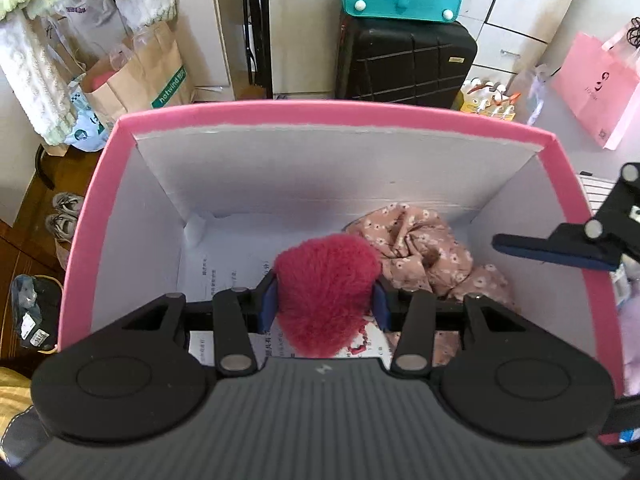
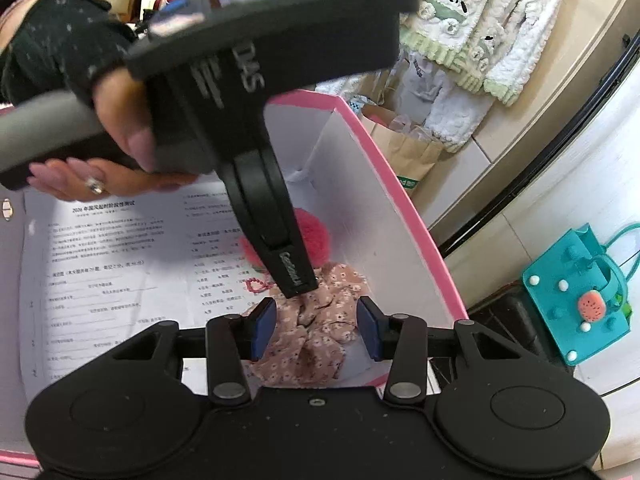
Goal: Organize soft objects
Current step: 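Lower both items into the pink box and open both tools, then withdraw both tools from the box back over the table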
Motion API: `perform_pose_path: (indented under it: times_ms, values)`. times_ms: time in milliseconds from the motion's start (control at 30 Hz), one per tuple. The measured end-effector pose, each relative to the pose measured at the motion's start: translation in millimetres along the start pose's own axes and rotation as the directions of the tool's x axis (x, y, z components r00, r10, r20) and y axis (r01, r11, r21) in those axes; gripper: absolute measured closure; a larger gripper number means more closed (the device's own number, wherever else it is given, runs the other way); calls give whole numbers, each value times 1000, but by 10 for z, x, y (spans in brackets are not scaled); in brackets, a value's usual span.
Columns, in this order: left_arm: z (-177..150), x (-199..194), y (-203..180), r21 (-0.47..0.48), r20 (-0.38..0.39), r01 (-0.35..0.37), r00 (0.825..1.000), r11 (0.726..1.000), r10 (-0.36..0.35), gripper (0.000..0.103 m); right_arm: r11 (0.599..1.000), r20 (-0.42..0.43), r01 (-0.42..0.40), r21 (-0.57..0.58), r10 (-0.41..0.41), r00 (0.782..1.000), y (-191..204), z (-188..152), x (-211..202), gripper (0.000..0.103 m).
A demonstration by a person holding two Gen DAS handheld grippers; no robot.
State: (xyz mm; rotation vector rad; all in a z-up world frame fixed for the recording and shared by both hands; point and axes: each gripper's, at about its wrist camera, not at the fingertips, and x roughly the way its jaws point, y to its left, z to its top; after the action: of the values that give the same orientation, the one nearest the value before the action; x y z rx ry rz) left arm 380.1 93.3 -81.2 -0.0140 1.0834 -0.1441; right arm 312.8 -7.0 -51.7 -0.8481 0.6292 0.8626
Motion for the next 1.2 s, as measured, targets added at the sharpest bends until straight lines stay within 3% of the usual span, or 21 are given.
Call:
perform_pose_path:
  times_ms: [133,267,333,533,800,1200]
  values:
    - [-22,-29,27,-10,-28,5,1000,1000,-6,43,1000,15,1,28,-1,1000,17,-39,-9,55]
    - [-86,-206,-21,63,-22,-20,1000,998,22,42,988,33,-31,148,27,999,-45,-88,-76,56]
    - [-119,-325,14,48,-25,-3,1000,999,4,42,968,51,-73,240,62,997,-58,-116,-139,56]
    - [-315,-721,-36,87,-5,-23,1000,996,24,42,940,101,-96,327,66,993,10,-211,-441,55]
    - [-587,-1279,-138,120,28,-38,999,992,35,38,913,118,-103,396,61,991,53,-323,-847,53]
    - [-1017,-2095,-290,170,105,-40,994,985,22,19,891,162,-127,436,61,985,223,-359,-1524,49]
